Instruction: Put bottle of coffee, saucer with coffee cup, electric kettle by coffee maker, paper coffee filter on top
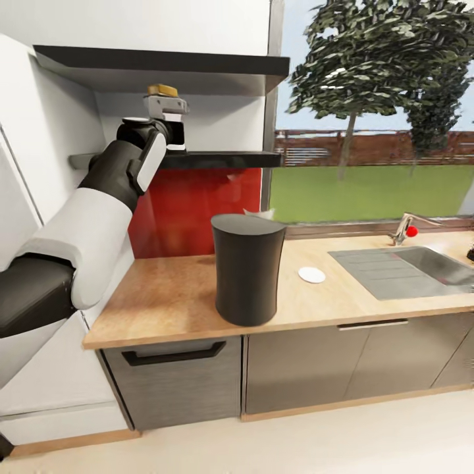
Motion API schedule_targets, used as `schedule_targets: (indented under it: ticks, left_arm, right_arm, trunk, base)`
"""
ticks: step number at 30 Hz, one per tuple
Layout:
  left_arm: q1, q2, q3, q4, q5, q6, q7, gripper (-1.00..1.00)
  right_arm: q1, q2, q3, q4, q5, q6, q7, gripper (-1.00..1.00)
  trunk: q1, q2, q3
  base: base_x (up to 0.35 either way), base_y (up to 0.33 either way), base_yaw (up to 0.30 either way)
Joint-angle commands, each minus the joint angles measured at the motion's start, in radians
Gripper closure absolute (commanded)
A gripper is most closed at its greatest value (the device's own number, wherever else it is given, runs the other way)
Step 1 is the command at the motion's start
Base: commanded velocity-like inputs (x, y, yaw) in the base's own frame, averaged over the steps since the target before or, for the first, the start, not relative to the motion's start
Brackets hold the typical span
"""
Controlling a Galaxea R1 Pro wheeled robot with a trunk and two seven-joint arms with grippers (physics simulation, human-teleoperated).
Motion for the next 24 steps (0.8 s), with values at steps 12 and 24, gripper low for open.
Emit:
schedule_targets:
  ticks: [12, 24]
  left_arm:
    - [0.006, 0.035, -0.007, -0.067, 0.019, 0.009, -0.011, 1.0]
    - [0.233, 0.181, -0.001, -0.53, 0.023, 0.169, -0.432, 1.0]
  right_arm:
    - [0.0, 0.003, -0.009, -0.004, 0.01, 0.005, 0.004, -1.0]
    - [0.0, 0.003, -0.008, -0.004, 0.01, 0.004, 0.004, -1.0]
  trunk:
    - [0.0, -0.003, -0.002]
    - [0.0, -0.003, -0.002]
  base:
    - [-0.163, -0.056, 0.0]
    - [-0.001, 0.0, 0.0]
